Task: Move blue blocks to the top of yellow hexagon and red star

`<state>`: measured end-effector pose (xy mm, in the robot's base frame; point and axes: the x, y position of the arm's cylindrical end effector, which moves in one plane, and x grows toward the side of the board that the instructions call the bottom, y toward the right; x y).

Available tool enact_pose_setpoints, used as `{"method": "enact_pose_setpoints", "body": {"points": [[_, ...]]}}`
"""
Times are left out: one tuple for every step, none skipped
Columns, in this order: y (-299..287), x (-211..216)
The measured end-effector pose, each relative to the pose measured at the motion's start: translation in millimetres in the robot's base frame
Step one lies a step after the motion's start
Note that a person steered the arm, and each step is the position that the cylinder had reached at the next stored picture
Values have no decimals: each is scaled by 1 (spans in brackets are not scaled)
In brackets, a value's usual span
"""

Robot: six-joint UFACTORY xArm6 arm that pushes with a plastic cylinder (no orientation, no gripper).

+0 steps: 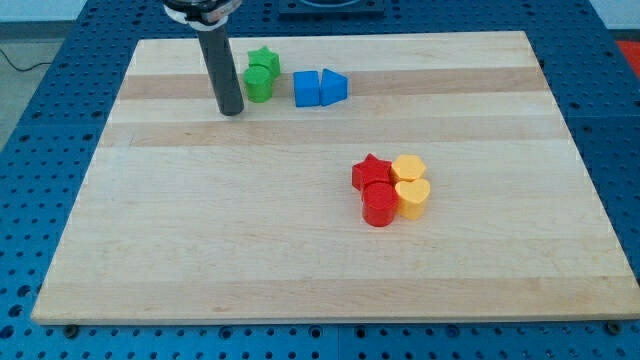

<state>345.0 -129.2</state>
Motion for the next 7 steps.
{"method": "enact_pose_setpoints", "body": {"points": [[15, -13], [15, -44], [15, -58], [15, -58], [15, -57], [23, -50], [58, -50]]}}
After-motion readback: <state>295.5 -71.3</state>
